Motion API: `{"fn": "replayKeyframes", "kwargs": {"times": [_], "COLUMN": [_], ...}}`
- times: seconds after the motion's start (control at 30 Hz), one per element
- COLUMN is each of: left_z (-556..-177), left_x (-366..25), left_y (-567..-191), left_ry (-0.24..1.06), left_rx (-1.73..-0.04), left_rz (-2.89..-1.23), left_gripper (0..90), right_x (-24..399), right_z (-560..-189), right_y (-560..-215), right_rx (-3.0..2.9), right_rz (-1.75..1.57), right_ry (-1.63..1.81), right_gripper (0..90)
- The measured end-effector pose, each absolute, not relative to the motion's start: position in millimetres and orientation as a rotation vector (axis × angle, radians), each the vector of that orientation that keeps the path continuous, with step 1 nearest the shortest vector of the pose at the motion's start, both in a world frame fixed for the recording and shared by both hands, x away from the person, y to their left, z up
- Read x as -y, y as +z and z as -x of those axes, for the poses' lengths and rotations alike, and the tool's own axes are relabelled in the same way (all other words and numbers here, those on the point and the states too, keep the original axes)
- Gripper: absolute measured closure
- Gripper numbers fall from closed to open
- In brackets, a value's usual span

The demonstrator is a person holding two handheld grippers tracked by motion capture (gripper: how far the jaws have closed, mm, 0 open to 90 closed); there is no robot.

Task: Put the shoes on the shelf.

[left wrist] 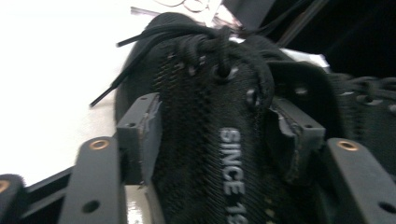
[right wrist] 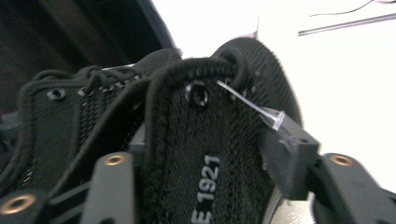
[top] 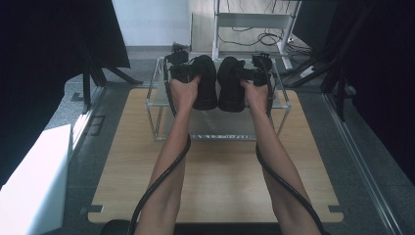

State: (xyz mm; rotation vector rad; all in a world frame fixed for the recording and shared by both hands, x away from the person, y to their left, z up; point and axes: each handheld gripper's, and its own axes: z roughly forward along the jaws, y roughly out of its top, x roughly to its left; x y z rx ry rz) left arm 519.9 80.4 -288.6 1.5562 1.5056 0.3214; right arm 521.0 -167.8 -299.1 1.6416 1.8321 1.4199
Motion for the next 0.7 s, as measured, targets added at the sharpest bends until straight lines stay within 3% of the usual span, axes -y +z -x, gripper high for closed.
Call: {"fn": "replayKeyframes", "kwargs": {"times": [0.33, 0.7], "left_z": [-507.6, -491.1], "left_x": [-98.0, -123.8], "left_y": [-277.6, -277.2], "left_ry": [0.335, 0.299], "left_rx": [-1.438, -1.387], "left_rz": [-1.55, -1.488], "left_gripper": [25.6, 16.1], "right_x": [193.6, 206.0], "right_z": [-517.3, -503.8], "right_y": [-302.0, -296.6], "right_rx": [-1.856, -1.864], "right_rz": [-1.593, -1.535], "right_ry": [1.629, 1.702], "right_gripper": [31.3, 27.7]}}
